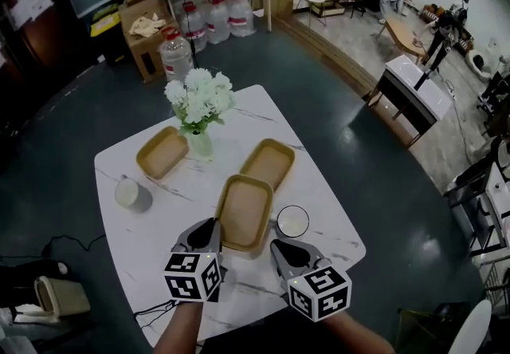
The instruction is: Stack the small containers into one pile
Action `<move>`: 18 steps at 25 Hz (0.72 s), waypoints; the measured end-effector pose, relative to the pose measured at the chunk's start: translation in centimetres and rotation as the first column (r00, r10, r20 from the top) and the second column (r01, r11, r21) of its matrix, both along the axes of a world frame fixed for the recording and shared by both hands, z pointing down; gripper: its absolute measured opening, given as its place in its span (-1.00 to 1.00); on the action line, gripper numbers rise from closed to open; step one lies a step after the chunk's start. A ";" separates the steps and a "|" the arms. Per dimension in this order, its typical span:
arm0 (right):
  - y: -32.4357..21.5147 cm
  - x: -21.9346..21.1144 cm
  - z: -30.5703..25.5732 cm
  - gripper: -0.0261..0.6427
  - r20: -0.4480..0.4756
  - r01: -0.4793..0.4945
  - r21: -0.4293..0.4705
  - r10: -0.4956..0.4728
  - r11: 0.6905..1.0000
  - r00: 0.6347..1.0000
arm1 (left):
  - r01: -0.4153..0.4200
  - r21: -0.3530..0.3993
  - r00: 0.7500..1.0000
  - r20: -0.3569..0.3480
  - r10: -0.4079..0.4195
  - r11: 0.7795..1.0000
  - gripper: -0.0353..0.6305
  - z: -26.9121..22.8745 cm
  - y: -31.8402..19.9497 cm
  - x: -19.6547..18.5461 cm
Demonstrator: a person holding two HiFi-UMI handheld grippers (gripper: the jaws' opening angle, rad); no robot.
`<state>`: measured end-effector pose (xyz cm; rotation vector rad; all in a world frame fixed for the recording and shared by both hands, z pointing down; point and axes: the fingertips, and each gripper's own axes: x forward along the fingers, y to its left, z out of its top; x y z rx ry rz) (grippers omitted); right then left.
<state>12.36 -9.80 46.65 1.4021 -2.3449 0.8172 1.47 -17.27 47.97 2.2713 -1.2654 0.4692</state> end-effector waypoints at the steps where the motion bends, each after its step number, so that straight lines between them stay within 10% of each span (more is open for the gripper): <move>1: 0.0 0.7 0.1 -0.92 0.001 -0.013 -0.003 0.013 1.000 1.000 | -0.011 0.004 1.000 0.000 0.011 1.000 -0.85 -0.2 -0.4 0.7; 18: -1.6 8.4 0.0 -0.92 0.039 -0.089 -0.045 0.091 0.995 0.995 | -0.097 0.001 0.994 0.046 0.097 0.995 -0.85 -0.8 -8.3 7.0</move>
